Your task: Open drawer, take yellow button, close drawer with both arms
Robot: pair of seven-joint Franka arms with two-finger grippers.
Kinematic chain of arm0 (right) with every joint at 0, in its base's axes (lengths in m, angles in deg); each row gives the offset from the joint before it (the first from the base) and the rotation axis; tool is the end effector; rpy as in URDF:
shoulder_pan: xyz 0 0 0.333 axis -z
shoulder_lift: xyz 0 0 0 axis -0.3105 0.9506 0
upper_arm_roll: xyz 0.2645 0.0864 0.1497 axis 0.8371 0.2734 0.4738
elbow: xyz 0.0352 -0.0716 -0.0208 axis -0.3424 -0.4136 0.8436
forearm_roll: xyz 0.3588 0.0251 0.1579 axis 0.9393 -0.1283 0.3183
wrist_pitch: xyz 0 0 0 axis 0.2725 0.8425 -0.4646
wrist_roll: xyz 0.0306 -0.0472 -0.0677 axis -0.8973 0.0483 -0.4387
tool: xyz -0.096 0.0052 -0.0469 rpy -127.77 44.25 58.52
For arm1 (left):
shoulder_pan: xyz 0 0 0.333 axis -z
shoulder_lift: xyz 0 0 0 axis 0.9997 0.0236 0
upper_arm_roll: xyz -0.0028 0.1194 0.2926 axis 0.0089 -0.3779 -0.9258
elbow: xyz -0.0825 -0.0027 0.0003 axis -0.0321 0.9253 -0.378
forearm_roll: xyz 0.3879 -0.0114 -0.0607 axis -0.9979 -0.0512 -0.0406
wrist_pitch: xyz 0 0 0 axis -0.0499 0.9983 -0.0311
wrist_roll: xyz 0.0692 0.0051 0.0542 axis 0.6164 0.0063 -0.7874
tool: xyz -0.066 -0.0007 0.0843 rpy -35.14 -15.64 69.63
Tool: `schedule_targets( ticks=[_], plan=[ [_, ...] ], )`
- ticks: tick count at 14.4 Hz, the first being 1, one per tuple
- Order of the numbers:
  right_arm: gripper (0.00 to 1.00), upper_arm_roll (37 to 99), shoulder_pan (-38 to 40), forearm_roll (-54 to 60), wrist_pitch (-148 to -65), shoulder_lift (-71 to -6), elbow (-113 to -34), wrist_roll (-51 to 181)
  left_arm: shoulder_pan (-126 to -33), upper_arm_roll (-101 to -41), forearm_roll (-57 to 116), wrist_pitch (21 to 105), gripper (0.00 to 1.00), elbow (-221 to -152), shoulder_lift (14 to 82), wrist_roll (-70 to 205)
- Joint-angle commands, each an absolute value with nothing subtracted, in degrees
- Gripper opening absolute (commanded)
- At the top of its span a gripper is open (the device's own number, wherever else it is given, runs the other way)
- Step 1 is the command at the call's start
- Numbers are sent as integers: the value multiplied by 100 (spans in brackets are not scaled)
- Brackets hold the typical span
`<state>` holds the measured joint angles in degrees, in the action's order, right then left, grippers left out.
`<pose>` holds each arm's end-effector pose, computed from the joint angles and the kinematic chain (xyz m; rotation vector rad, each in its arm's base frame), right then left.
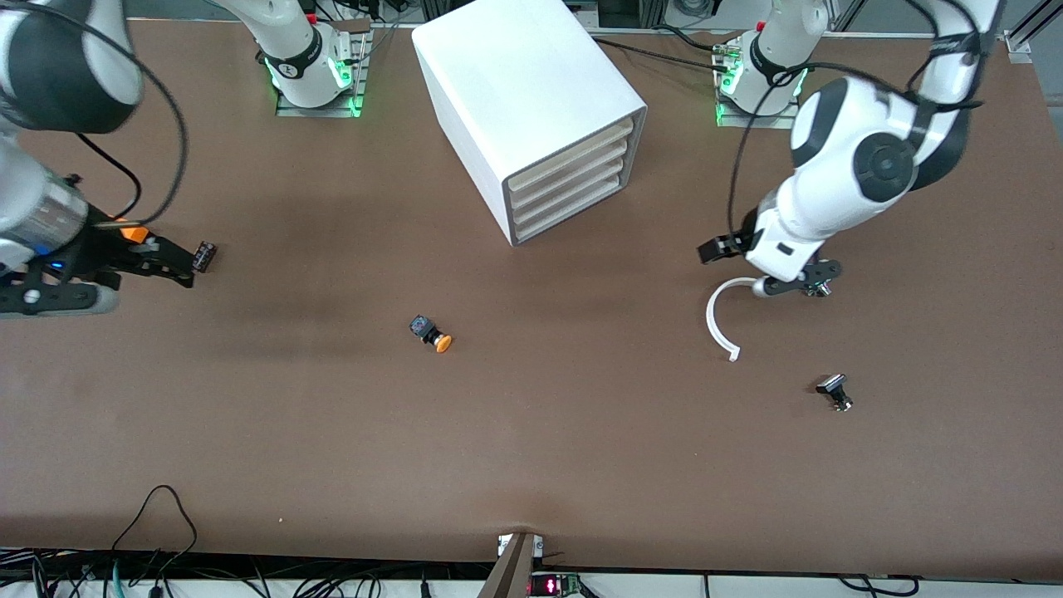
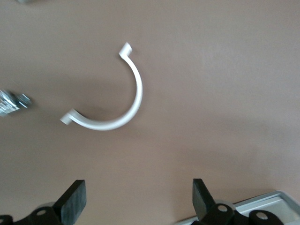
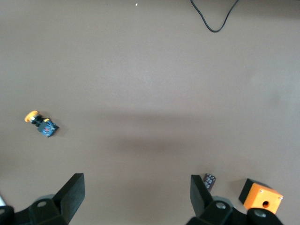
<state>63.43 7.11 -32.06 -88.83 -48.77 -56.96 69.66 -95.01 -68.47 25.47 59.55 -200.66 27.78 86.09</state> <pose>0.6318 0.0261 0.5659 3.1276 0.0475 0.0593 0.5478 -0.1442 0.4151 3.0396 0.3349 -0.1792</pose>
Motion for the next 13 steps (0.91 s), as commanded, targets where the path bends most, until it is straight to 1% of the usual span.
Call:
schedule_targets(
  ticks=[1,4,7,9,13],
  plan=[
    [100,6402,895,-3105,-8604,-5099,-5730,6687,-9734,-7156,2300,5408,100,-19923,2223,7274],
    [100,6366,886,-3289,-8392,-5223,-5756,6351,-9892,-7552,2203,4994,100,-19721,1783,6137],
    [100,6366,886,-3308,-8304,-5293,-5756,6465,-10007,-7605,2194,4564,100,-19536,1413,5820],
    [100,6357,886,-3316,-8207,-5337,-5765,6806,-10042,-7649,2185,4370,100,-19466,1351,5740],
    [100,6296,904,-3316,-8198,-5337,-5774,6984,-10113,-7632,2176,4325,100,-19368,1421,5644]
  ],
)
